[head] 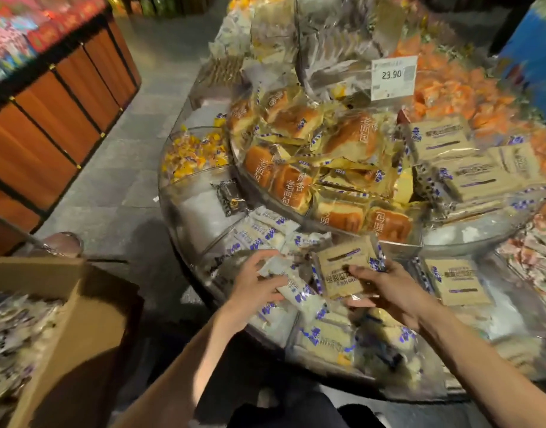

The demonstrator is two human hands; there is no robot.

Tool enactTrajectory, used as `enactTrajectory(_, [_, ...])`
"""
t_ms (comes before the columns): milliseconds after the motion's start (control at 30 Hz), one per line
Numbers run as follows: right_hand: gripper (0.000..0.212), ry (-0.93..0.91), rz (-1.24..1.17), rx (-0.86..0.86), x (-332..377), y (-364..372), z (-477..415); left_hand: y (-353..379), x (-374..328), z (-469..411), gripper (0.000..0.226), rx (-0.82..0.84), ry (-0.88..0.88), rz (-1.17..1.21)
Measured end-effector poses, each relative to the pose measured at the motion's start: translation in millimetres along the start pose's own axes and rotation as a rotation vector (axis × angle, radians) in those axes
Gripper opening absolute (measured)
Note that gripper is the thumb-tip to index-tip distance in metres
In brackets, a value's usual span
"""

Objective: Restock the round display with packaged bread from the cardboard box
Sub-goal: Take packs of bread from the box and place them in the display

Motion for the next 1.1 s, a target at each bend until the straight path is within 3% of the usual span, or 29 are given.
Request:
enactTrajectory(267, [0.021, -0.043, -0.168, -0.116, 5.5, -25.8, 6.3, -15.0, -4.9, -61.6, 0.043, -0.081, 0.027, -0.005])
enactTrajectory(467, [0.027, -0.059, -0.228, -0.201, 3.9, -36.4, 15.9, 5.9, -0.9, -116.1, 0.049, -0.026, 0.010, -0.138])
enactTrajectory(533, [0.022, -0.058, -0.256, -0.199, 3.5, -34.5, 17.7, 12.4, -2.3, -126.9, 0.045, -0.027, 0.047, -0.280])
enactTrajectory(633, [0.026, -0.063, -0.267, -0.188, 6.8, -29.6, 20.6, 9.6, -9.0, -132.1, 0.046, -0.055, 0.164, -0.721])
enactTrajectory(767, [0.020, -0.076, -0.227, -0.168, 12.0, -24.3, 23.0, 11.3, -7.4, -132.9, 0.058, 0.034, 0.230, -1.128])
enactTrajectory(933, [0.021, -0.082, -0.223, -0.137, 17.7, -17.4, 28.0, 11.3, -11.8, -131.9, 0.073, 0.023, 0.239, -1.026])
enactTrajectory(1033, [0.017, -0.083, -0.249, -0.101, 18.9, -14.1, 30.5, 27.9, -41.4, -124.0, 0.056, -0.023, 0.431, -0.842])
enactTrajectory(1100, [0.014, -0.100, -0.271, -0.082, 20.2, -15.7, 33.1, 50.2, -59.8, -113.6, 0.042, 0.031, 0.460, -0.645])
Point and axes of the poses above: each hand's wrist, its own z-axis away from the middle knuckle, its own y-axis out of the palm, x = y × z, the point moved 9 cm from there along -z, towards the middle knuckle, and after that the axes turned 13 degrees about y, right-handed, at the moved point
